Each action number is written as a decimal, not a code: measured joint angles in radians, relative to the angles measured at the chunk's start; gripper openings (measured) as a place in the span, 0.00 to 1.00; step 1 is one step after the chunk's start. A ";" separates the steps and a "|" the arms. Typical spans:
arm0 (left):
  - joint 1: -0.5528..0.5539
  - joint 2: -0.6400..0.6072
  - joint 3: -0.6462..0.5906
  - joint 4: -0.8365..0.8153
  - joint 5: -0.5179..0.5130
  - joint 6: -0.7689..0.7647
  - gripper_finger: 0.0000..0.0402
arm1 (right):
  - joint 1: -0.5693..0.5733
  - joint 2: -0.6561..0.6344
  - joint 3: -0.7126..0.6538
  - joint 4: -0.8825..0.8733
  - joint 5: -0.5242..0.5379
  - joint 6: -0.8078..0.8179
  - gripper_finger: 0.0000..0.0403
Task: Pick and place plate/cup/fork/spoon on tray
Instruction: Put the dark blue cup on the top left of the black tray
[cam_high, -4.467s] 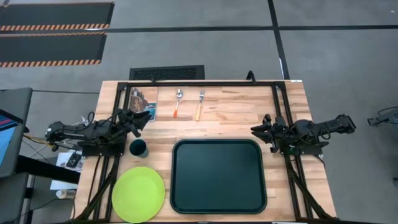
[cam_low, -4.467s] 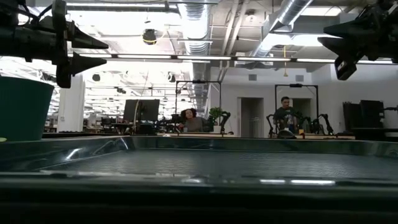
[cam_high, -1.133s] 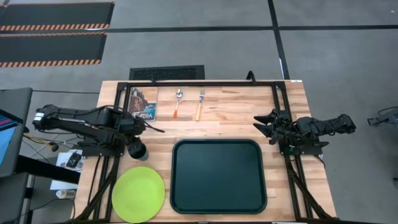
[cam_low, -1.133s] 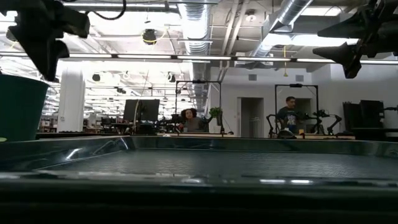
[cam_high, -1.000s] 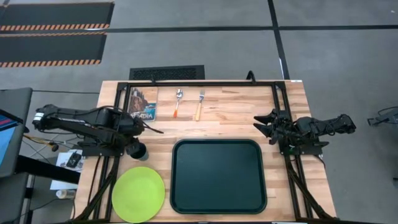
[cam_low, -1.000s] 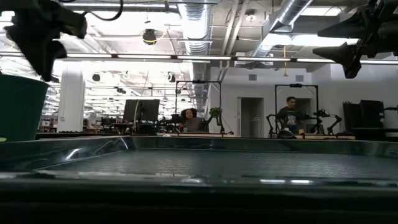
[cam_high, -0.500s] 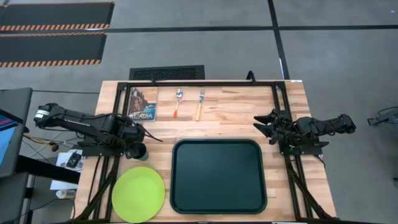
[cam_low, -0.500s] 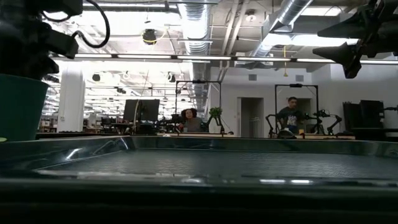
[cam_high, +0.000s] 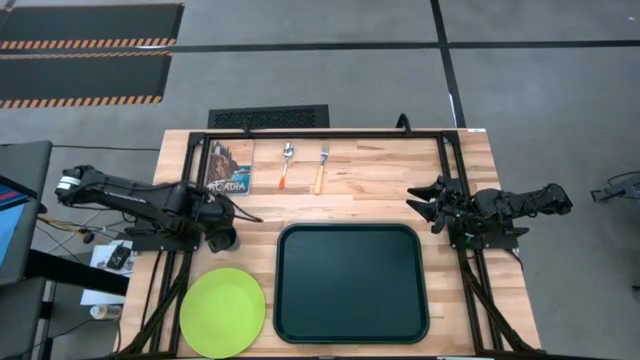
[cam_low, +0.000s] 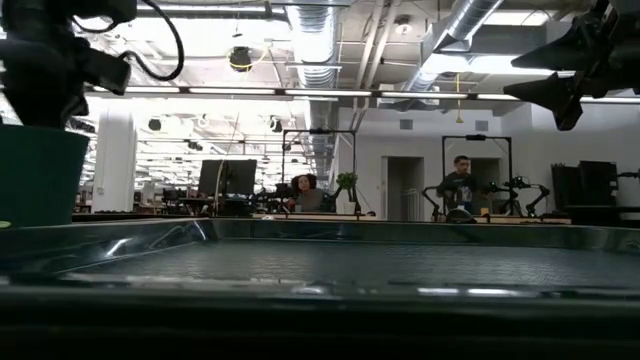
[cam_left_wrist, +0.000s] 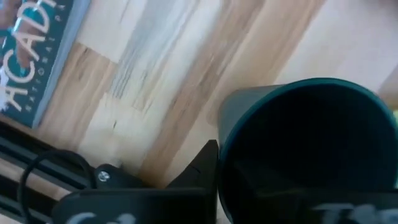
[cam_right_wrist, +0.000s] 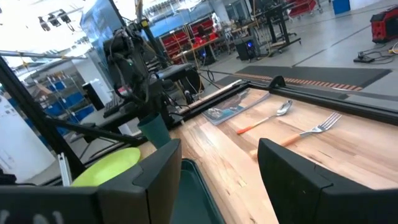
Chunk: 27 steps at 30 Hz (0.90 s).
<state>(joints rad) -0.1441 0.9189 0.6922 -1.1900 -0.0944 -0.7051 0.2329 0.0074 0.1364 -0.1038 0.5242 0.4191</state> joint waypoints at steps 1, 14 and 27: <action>0.001 0.001 0.016 -0.001 -0.009 -0.031 0.00 | 0.000 0.000 0.000 0.000 0.000 0.000 0.59; 0.002 0.218 0.423 0.075 -0.105 -0.119 0.00 | 0.000 0.000 0.000 -0.008 0.001 0.000 0.59; 0.043 0.771 0.879 0.105 -0.067 0.250 0.00 | 0.000 0.000 0.000 -0.008 0.005 0.000 0.59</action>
<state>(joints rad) -0.1010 1.6897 1.5712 -1.0849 -0.1609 -0.4554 0.2329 0.0071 0.1364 -0.1116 0.5289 0.4194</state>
